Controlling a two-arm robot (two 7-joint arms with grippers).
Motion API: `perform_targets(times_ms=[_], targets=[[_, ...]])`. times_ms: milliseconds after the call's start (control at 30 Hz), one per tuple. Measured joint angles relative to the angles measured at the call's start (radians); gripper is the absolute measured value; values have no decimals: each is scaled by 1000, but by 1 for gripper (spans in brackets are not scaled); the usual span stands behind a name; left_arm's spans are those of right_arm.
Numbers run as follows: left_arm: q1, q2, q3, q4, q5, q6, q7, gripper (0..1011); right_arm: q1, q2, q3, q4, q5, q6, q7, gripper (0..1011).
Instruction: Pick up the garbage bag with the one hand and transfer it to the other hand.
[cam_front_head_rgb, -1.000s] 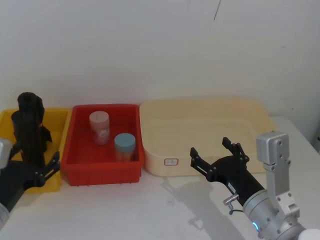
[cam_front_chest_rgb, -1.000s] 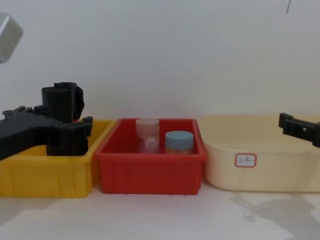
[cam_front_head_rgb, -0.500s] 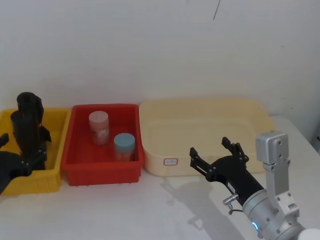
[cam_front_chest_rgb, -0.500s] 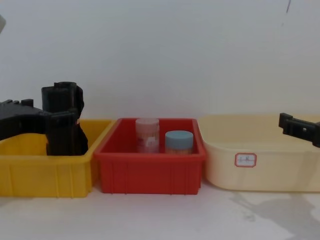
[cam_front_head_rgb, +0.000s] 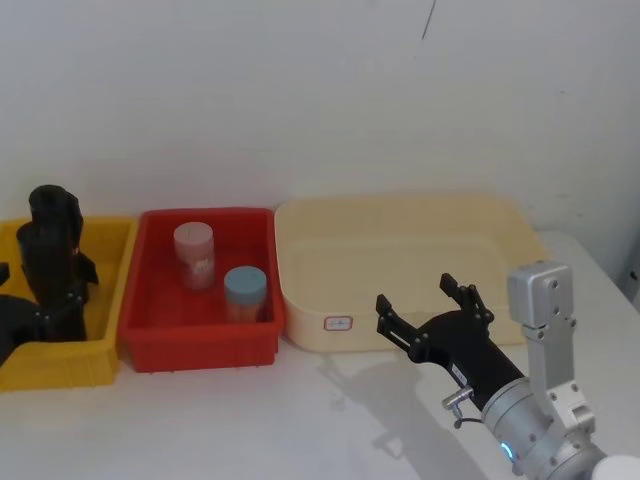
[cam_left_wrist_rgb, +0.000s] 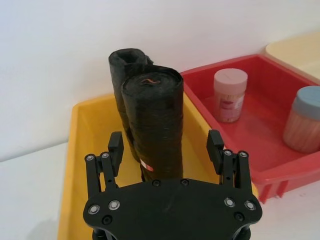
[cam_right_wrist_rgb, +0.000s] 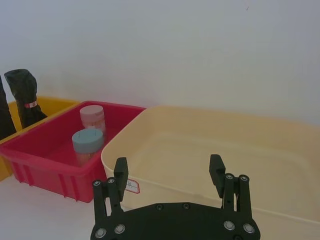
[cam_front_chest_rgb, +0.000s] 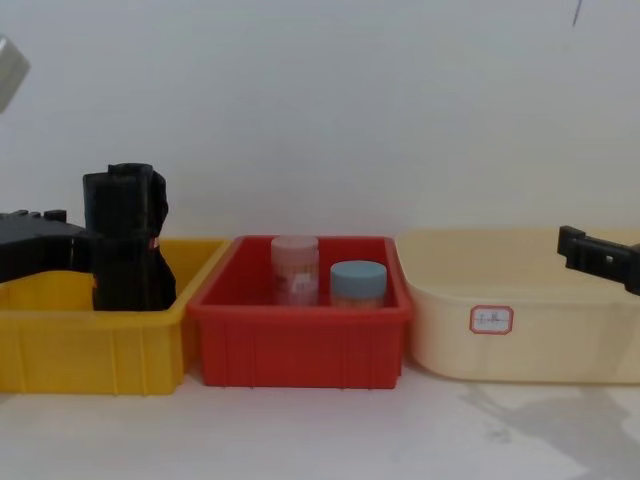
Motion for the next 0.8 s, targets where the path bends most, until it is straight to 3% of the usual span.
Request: perform_targets(times_ms=[433,800], targets=[[-97,-23,35,103,53,10,-19,1001,0,0,0,0,0,0,0,1000],[-147,-41,52,162,85,10,-24,1001,0,0,0,0,0,0,0,1000]])
